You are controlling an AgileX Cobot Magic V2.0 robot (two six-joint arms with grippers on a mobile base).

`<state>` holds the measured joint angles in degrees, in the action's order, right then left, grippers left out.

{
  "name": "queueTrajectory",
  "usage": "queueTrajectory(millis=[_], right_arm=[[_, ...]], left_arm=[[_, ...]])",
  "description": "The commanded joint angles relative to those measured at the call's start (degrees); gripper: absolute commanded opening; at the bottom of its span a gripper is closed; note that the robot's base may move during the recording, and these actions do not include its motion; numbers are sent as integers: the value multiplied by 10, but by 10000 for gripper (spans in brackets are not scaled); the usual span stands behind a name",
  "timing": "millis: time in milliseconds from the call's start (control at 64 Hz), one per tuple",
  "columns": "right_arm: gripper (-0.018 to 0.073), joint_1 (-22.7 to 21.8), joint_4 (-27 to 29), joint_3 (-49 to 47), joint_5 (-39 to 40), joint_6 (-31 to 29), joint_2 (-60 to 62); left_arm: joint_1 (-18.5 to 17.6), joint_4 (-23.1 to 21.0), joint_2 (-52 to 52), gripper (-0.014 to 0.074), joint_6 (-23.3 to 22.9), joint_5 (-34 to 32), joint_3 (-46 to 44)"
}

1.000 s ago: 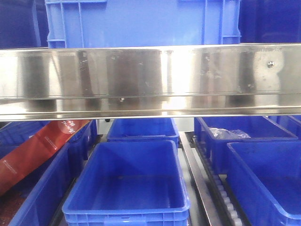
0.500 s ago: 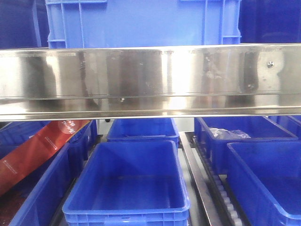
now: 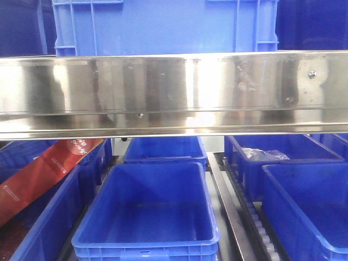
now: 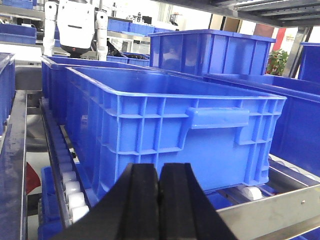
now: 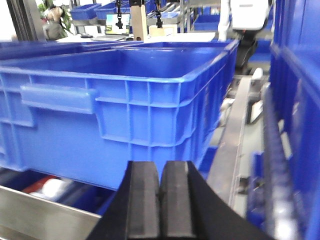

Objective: Place valve from conveyor to right shelf box

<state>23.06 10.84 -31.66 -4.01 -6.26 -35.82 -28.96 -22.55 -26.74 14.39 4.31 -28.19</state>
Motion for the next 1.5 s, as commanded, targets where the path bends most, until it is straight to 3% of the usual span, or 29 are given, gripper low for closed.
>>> queueTrajectory(millis=[0, 250, 453, 719, 1484], right_arm=[[-168, -11, -29, 15, 23, -3, 27], [-168, -134, -29, 160, 31, -3, 180], [-168, -190, -58, 250, 13, -3, 303], [-168, -197, -67, 317, 20, 16, 358], [-168, -197, -67, 317, 23, 18, 358]], left_arm=[[-3, -1, 3, -111, 0, -9, 1], [-3, -1, 3, -111, 0, -9, 1], [-3, -1, 3, -111, 0, -9, 1], [-3, -1, 2, -111, 0, -8, 1], [-3, -1, 2, -111, 0, -8, 1]])
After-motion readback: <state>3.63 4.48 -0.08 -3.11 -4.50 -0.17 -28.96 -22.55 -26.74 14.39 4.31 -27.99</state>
